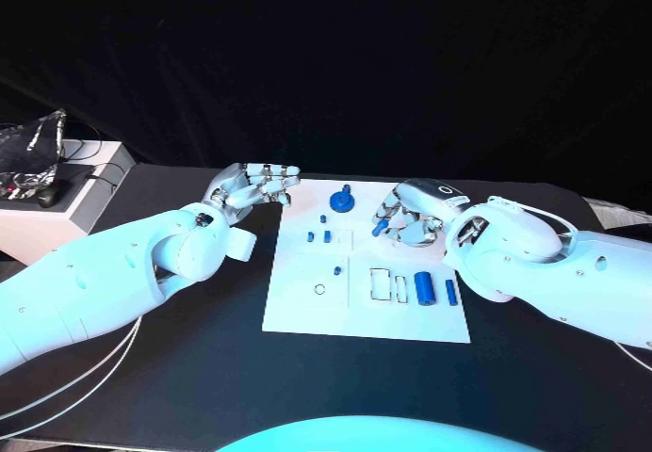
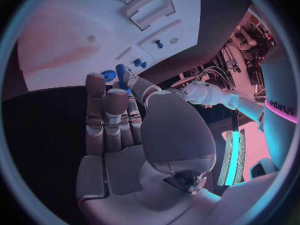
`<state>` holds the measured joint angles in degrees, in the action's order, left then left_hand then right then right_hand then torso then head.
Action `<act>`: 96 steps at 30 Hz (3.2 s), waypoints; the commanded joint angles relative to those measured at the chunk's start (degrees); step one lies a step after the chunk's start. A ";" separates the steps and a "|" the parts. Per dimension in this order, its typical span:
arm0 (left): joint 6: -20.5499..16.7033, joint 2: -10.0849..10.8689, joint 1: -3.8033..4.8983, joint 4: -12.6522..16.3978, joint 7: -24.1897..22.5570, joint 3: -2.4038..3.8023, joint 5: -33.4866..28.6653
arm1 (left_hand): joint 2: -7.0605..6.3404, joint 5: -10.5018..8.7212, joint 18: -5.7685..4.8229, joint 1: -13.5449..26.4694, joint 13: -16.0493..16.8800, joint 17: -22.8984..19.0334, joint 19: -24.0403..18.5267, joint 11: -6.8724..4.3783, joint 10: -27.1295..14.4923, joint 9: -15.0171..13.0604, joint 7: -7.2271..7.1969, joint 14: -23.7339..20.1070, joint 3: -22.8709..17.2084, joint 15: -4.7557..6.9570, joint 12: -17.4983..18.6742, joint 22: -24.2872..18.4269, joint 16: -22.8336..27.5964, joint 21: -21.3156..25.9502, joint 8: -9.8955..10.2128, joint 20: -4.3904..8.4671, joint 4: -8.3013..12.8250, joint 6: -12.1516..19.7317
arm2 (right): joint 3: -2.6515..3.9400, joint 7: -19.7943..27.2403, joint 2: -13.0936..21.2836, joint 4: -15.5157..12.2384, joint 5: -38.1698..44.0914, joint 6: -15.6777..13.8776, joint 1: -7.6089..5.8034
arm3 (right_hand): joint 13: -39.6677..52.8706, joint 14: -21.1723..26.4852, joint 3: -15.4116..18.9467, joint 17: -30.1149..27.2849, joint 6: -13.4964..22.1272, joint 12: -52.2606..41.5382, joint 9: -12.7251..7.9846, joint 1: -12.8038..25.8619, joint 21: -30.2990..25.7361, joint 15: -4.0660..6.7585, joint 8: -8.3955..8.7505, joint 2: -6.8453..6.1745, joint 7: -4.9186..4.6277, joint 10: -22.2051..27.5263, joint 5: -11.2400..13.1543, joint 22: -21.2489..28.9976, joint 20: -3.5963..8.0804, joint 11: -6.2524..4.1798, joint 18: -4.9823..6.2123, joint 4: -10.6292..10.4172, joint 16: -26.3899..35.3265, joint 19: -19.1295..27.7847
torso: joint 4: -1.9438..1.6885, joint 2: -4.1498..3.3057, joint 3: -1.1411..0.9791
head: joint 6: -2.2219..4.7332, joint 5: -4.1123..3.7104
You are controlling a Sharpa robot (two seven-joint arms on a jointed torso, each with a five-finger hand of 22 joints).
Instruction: Assemble the parts on the task board
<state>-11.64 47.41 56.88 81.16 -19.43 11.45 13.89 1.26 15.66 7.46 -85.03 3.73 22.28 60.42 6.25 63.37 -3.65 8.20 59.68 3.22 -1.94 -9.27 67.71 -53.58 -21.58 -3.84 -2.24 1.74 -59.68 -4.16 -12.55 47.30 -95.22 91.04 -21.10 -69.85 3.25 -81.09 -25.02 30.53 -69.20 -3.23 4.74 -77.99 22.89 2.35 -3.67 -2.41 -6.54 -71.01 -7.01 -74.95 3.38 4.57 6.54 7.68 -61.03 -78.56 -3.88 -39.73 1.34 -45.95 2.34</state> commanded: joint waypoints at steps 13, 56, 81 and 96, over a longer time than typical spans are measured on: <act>0.38 -1.09 -0.02 -0.60 0.04 0.06 0.29 | -0.01 0.15 -0.32 0.35 -0.07 -0.05 0.46 -0.16 -0.33 -0.02 0.16 0.08 0.03 -0.19 -0.29 0.16 0.28 0.23 -0.01 -0.15 0.24 0.28 | -1.21 1.53 -8.69 -0.78 2.90 -0.38 3.47 | 0.29 0.05 -0.21 -0.09 -0.40 -0.22 -0.03 -0.38 -0.05 0.23 -0.20 0.93 -0.18 -3.86 -1.12 -1.76 -0.04 -1.95 1.24 0.61 -0.04 0.69 | -0.20 0.37 0.33 | -0.35 1.60; 0.62 -1.00 -0.02 -0.45 0.00 0.05 0.24 | 0.02 0.17 -0.31 0.33 -0.07 -0.10 0.63 -0.17 -0.32 -0.02 0.18 0.10 -0.06 -0.17 -0.36 0.51 0.34 0.62 -0.01 -0.14 0.36 0.25 | -2.27 1.37 -12.48 3.03 5.78 3.02 7.53 | 0.29 0.02 -0.17 -0.27 -0.40 -0.21 -0.10 -0.04 0.34 0.22 -0.20 1.26 -0.21 -3.86 -1.21 -1.70 -0.07 -1.93 1.34 1.48 -0.05 1.01 | -0.23 0.23 0.18 | -1.73 2.71; 0.62 -0.89 -0.03 -0.49 0.09 0.06 0.24 | 0.02 0.17 -0.31 0.33 -0.07 -0.10 0.63 -0.17 -0.32 -0.02 0.18 0.10 -0.06 -0.17 -0.36 0.51 0.34 0.62 -0.01 -0.14 0.36 0.25 | -2.48 1.26 -12.04 2.63 6.25 3.20 7.83 | 0.29 0.02 -0.17 -0.27 -0.40 -0.21 -0.10 -0.04 0.34 0.22 -0.20 1.26 -0.21 -3.86 -1.21 -1.70 -0.07 -1.93 1.34 1.48 -0.05 1.01 | -0.18 0.25 0.18 | -2.14 3.01; 0.66 -0.88 -0.03 -0.50 0.17 0.06 0.24 | 0.02 0.17 -0.31 0.33 -0.07 -0.10 0.63 -0.17 -0.32 -0.02 0.18 0.10 -0.06 -0.17 -0.36 0.51 0.34 0.62 -0.01 -0.14 0.36 0.25 | -2.49 1.14 -12.19 2.84 6.68 2.83 7.85 | 0.28 0.10 -0.02 -0.40 -0.22 -0.21 -0.17 0.23 -0.10 0.17 -0.14 1.28 -0.28 -3.61 -1.47 -1.53 -0.11 -1.85 1.42 1.67 -0.01 1.33 | -0.12 0.26 0.20 | -2.07 2.97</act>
<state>-11.66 46.59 56.87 80.54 -19.00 11.46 14.01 1.26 15.66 7.46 -85.03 3.73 22.23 60.63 6.25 63.38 -3.65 8.20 59.68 3.22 -1.95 -9.27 68.16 -53.58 -21.13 -3.84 -2.45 1.74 -59.69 -6.60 -11.43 35.12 -92.40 96.93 -19.11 -62.09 3.25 -81.10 -24.82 30.18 -69.28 -3.04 4.59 -77.57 22.88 2.33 -3.72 -2.00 -6.87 -71.00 -8.32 -74.94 3.25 4.57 6.90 9.25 -61.02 -77.64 -4.00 -39.47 1.52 -48.06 5.36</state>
